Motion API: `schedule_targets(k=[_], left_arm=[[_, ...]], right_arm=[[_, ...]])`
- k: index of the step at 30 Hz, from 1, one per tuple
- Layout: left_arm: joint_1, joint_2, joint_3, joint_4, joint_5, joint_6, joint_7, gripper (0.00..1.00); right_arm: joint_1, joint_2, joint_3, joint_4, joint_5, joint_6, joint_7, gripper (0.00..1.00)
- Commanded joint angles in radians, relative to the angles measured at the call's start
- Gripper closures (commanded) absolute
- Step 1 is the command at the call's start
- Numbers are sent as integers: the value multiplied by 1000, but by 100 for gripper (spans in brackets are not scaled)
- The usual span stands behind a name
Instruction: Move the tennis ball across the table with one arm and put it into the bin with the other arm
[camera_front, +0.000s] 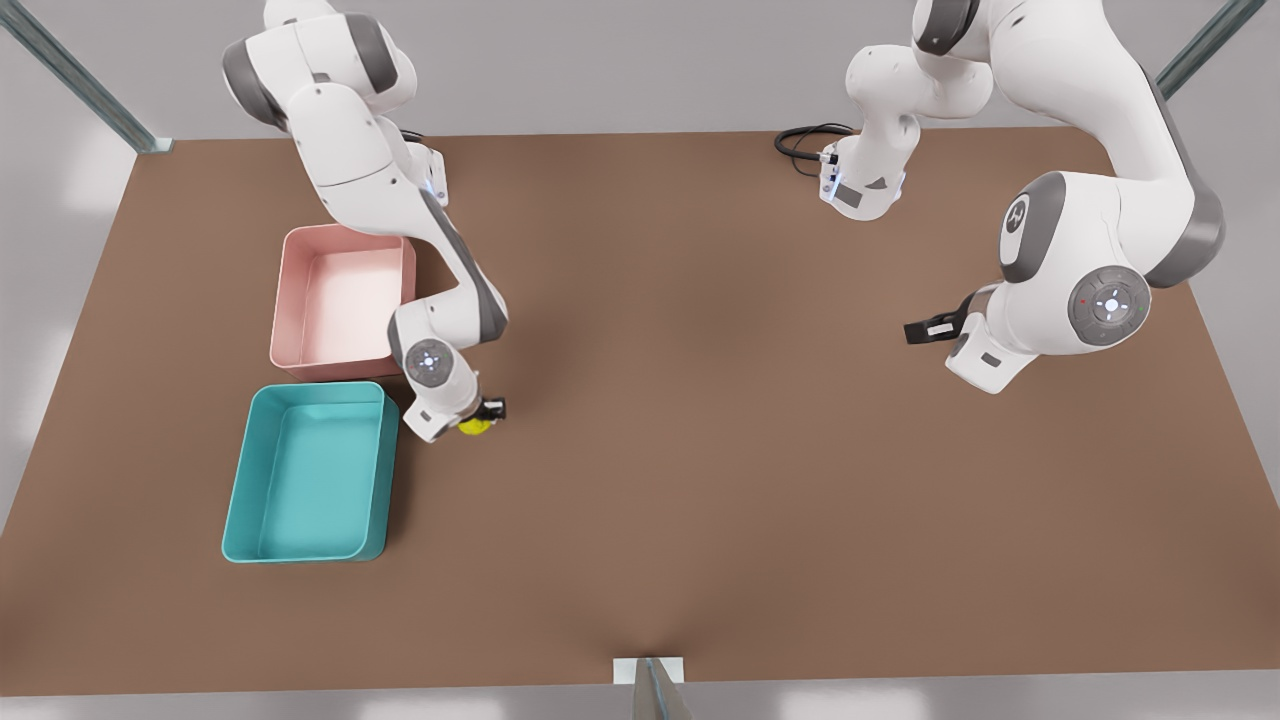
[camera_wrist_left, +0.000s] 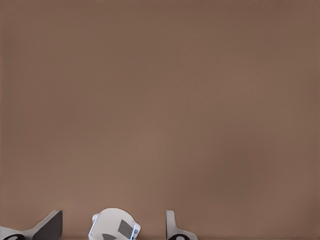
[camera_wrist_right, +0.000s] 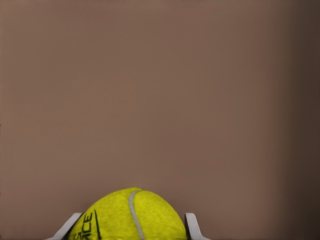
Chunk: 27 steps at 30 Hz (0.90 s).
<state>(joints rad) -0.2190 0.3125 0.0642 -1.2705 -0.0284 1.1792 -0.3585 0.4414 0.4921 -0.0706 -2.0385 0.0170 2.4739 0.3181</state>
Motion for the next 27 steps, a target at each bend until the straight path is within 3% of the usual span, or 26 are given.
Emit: schedule_targets(k=[1, 9, 13, 16, 17, 22, 23, 24, 26, 27], left_arm=[[1, -1, 0, 0, 1, 0, -14, 0], [6, 0, 0, 2, 2, 2, -14, 0], [6, 0, 0, 0, 2, 4, -14, 0], [6, 2, 0, 0, 1, 5, -14, 0], [6, 5, 0, 0, 2, 5, -14, 0], [6, 5, 0, 2, 2, 5, -14, 0], [6, 5, 0, 2, 2, 5, -14, 0], [6, 5, 0, 2, 1, 4, -14, 0], [6, 5, 0, 0, 2, 4, -13, 0], [6, 5, 0, 0, 2, 4, -13, 0]], right_arm=[[-6, -6, -2, 12, -9, -19, -59, 33], [-187, -76, -14, 210, -11, -205, -411, 33], [-210, -41, -149, 279, -20, -270, -554, 33], [-250, 2, -167, 285, -14, -260, -593, 32], [-253, 16, -167, 285, -8, -256, -594, 0], [-247, 28, -160, 311, 0, -280, -565, 0], [-237, 13, -160, 346, 75, -416, -544, 0], [-227, 11, -161, 492, 66, -693, -467, 0], [-155, -6, -161, 734, -46, -1122, -314, 0], [-161, -23, -152, 776, -42, -1214, -277, 0]])
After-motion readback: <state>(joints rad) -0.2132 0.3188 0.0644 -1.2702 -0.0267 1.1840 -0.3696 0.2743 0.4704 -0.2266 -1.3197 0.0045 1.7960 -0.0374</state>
